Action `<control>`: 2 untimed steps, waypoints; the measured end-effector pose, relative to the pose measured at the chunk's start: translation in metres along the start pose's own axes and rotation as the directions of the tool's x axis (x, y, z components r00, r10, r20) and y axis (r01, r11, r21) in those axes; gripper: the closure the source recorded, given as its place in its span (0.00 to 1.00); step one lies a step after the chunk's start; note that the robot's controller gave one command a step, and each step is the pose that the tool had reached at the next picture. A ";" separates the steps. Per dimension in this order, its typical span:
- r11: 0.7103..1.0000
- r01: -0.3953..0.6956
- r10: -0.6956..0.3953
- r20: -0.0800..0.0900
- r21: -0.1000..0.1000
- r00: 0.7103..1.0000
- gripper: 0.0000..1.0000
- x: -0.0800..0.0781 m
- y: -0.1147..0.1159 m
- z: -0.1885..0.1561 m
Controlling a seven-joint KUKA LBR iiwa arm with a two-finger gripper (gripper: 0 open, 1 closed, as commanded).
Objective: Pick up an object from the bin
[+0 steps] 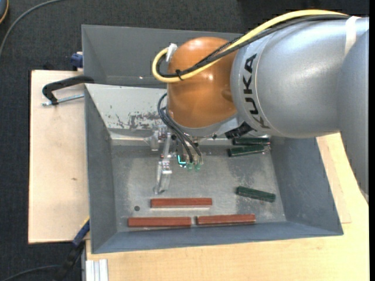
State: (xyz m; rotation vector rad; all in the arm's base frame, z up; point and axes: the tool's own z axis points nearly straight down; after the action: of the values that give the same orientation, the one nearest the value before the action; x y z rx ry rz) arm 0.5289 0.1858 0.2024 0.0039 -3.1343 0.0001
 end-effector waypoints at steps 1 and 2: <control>0.989 0.151 -0.151 -0.001 0.003 0.989 0.00 0.023 -0.043 0.071; 0.999 -0.034 0.034 0.003 -0.001 0.999 0.00 0.025 -0.043 0.133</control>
Offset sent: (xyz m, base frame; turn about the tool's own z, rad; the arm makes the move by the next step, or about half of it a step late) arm -0.0226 -0.0417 -0.0681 -0.1527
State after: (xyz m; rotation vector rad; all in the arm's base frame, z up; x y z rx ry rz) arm 0.5028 0.1431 0.0696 -0.0496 -3.1366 -0.0005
